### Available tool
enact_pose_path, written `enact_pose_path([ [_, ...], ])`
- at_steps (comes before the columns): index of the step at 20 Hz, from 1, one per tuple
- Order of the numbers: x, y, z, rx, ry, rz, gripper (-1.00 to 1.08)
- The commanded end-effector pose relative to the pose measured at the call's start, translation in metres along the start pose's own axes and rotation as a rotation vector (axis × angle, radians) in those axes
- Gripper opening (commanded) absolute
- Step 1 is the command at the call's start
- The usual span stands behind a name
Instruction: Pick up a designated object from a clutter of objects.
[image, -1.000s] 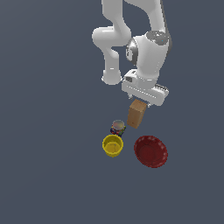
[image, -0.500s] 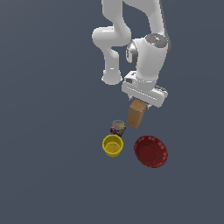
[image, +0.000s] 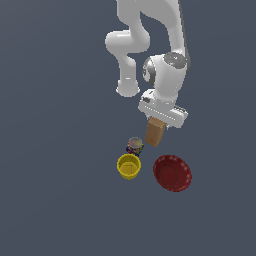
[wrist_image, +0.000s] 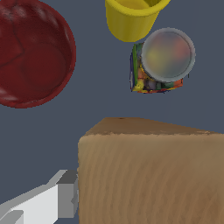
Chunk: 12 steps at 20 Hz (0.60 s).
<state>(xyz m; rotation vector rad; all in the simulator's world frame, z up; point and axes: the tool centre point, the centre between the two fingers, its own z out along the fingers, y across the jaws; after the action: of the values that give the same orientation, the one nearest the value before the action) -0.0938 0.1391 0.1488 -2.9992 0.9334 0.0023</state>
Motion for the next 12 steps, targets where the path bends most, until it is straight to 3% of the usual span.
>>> enact_pose_path([
  [1, 0.0003, -0.0002, 0.0049, 0.001, 0.001, 0.001, 1.0],
  [3, 0.0003, -0.0003, 0.006, 0.001, 0.001, 0.001, 1.0],
  [4, 0.0003, -0.0003, 0.006, 0.001, 0.001, 0.001, -1.0],
  [12, 0.0003, -0.0003, 0.006, 0.001, 0.001, 0.001, -1.0],
])
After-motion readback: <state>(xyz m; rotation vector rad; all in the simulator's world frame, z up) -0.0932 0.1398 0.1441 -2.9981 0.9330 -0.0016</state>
